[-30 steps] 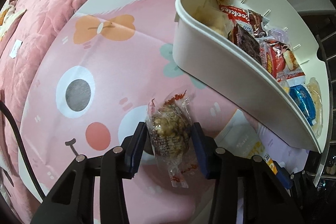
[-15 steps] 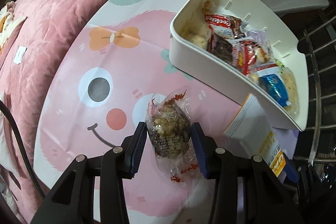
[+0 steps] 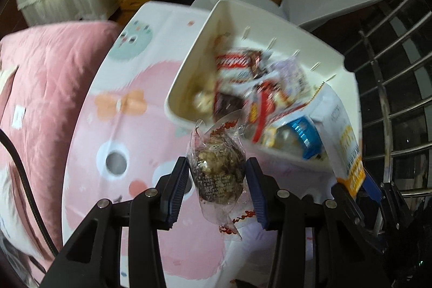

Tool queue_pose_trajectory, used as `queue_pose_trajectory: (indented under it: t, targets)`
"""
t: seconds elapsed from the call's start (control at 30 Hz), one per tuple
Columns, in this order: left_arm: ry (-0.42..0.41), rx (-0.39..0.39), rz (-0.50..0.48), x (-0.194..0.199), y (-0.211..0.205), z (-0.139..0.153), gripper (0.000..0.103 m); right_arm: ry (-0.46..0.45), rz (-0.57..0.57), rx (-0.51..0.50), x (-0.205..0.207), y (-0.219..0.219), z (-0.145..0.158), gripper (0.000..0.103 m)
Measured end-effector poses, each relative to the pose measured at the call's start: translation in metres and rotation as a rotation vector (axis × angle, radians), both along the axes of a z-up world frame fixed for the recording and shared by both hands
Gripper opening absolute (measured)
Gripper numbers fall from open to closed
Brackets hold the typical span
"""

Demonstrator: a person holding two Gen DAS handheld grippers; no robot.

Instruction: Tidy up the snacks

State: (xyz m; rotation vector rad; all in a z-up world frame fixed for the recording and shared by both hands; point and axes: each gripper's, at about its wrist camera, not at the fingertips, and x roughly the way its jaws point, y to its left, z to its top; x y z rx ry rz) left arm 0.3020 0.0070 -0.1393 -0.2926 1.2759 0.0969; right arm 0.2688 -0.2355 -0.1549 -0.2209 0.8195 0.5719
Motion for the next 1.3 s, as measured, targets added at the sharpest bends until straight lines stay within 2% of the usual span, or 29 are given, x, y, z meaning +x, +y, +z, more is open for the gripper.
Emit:
queue_pose_trajectory:
  t: [0.3, 0.4, 0.47, 0.53, 0.63, 0.73, 1.0, 1.13, 1.3]
  targets:
    - [-0.08, 0.015, -0.09, 0.055, -0.018, 0.016, 0.042, 0.013, -0.237, 0.032, 0.05, -0.028, -0.01, 0.043]
    - [-0.132, 0.018, -0.134, 0.068, -0.026, 0.023, 0.043, 0.013, -0.297, 0.021, 0.058, -0.035, -0.014, 0.043]
    - [-0.169, 0.039, -0.153, 0.075, -0.03, 0.028, 0.048, 0.014, -0.323, 0.024, 0.062, -0.041, -0.015, 0.044]
    - [-0.19, 0.04, -0.174, 0.077, -0.034, 0.032, 0.064, 0.013, -0.325, 0.033, 0.062, -0.042, -0.013, 0.045]
    - [-0.217, 0.021, -0.207, 0.072, -0.036, 0.04, 0.069, 0.024, -0.352, 0.0, 0.058, -0.038, -0.01, 0.048]
    - [-0.226, 0.028, -0.226, 0.057, -0.033, 0.046, 0.079, 0.014, -0.368, -0.021, 0.049, -0.034, -0.005, 0.056]
    - [-0.226, 0.049, -0.282, -0.017, -0.005, 0.054, 0.082, 0.006, -0.443, -0.021, -0.003, -0.018, 0.017, 0.08]
    - [-0.214, 0.035, -0.282, -0.068, 0.019, 0.052, 0.082, 0.044, -0.479, -0.022, -0.045, -0.009, 0.019, 0.088]
    - [-0.175, 0.036, -0.267, -0.126, 0.049, 0.047, 0.082, 0.146, -0.525, -0.028, -0.108, 0.001, 0.012, 0.094]
